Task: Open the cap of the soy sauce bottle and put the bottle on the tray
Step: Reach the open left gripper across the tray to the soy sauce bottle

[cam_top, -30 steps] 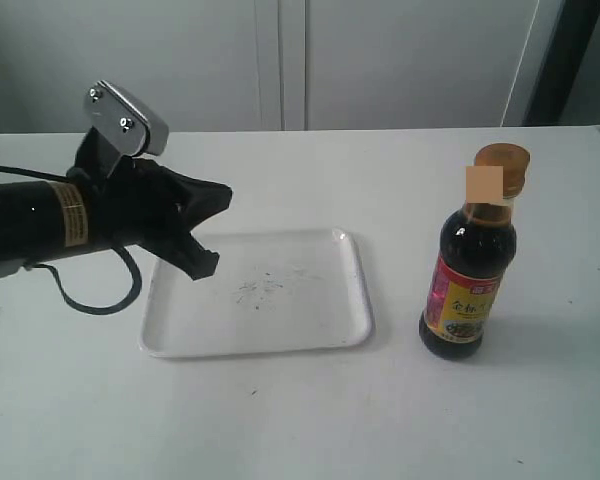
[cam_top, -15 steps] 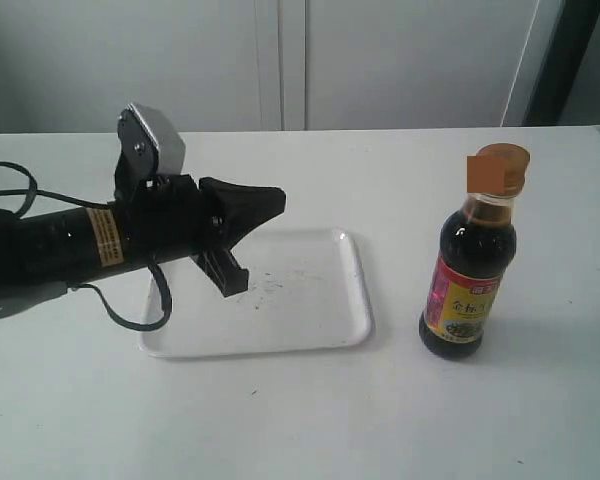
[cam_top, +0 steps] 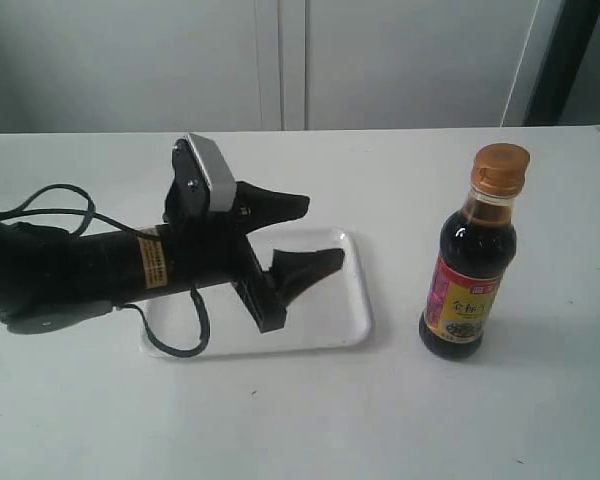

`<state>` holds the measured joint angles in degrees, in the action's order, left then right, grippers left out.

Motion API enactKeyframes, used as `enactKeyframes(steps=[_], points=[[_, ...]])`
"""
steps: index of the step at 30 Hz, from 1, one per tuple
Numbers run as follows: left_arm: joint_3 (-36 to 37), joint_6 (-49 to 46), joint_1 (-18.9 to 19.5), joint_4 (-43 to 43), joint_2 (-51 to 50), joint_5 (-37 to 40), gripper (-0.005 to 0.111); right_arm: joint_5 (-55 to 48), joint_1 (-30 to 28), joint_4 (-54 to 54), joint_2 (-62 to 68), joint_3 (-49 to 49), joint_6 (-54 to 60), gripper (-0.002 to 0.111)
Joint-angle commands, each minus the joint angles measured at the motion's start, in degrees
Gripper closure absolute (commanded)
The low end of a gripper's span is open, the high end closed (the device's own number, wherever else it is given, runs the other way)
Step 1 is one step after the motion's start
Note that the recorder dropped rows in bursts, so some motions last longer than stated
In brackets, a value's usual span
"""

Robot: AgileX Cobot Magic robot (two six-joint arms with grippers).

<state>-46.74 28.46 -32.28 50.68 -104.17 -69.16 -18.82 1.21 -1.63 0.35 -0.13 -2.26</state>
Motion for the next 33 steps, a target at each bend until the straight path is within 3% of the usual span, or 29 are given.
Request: enactKeyframes(steps=[1, 8, 16, 33], points=[[-1.44, 0.57, -3.45, -1.0, -0.92, -0.8, 0.002, 0.69, 0.11, -0.12, -0.35, 0.13, -0.1, 0.108], [-4.26, 5.71, -6.16, -0.98, -3.35, -0.8, 0.002, 0.69, 0.11, -0.12, -0.35, 0.13, -0.1, 0.108], [-11.25, 13.28, -6.26, 5.03, -7.7, -0.8, 0.002, 0.69, 0.11, -0.12, -0.35, 0.13, -0.1, 0.108], [-16.66, 15.64, -9.25, 6.38, -9.98, -0.8, 0.002, 0.69, 0.11, -0.12, -0.35, 0.13, -0.1, 0.108]])
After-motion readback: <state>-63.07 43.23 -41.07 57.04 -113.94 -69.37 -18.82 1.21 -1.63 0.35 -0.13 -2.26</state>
